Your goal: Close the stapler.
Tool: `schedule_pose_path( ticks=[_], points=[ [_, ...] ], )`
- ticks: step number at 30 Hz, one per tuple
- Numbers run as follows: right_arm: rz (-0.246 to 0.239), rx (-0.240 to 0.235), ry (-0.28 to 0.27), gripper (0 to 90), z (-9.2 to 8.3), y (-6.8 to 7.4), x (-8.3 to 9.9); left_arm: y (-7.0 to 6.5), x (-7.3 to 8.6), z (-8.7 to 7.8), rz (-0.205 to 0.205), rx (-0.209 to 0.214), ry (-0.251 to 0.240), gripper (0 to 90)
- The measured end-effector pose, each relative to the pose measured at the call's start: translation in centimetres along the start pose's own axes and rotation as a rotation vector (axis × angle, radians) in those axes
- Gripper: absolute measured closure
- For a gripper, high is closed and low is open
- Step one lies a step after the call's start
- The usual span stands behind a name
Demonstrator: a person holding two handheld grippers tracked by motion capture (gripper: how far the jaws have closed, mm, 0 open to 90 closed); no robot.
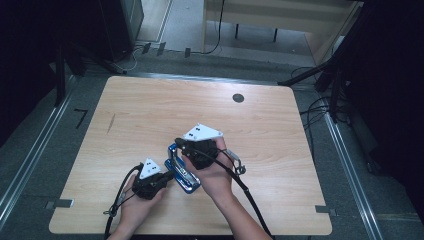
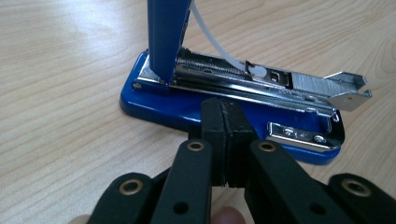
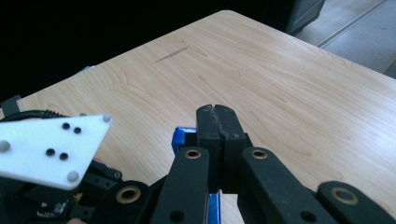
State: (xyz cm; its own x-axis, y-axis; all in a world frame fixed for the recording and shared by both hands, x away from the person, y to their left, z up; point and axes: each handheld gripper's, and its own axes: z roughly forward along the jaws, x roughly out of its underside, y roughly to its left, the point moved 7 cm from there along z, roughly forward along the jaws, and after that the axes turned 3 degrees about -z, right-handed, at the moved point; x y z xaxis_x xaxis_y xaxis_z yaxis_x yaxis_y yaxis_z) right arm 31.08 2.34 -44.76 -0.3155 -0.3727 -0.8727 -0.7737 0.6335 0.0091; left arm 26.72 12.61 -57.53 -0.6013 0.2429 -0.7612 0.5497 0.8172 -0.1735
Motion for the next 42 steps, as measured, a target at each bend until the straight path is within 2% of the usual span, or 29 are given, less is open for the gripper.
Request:
schedule_pose_path(
  ticks=[9, 16, 29, 42],
  points=[
    [-0.007, -0.019, 0.021, 90.0, 1.9, 0.6, -0.8, -0.2, 0.1, 0.2, 0.010, 0.005, 0.015, 90.0],
    [-0.017, -0.025, 0.043, 90.0, 2.6, 0.9, -0.6, -0.2, 0.1, 0.2, 0.001, 0.015, 0.017, 90.0],
    [-0.022, -0.028, 0.053, 90.0, 2.0, 1.0, 0.5, -0.1, 0.1, 0.2, -0.006, 0.009, 0.018, 90.0],
    [-0.010, -0.030, 0.040, 90.0, 0.2, 1.5, 2.8, -0.3, 0.1, 0.2, 0.005, 0.014, 0.017, 90.0]
  ],
)
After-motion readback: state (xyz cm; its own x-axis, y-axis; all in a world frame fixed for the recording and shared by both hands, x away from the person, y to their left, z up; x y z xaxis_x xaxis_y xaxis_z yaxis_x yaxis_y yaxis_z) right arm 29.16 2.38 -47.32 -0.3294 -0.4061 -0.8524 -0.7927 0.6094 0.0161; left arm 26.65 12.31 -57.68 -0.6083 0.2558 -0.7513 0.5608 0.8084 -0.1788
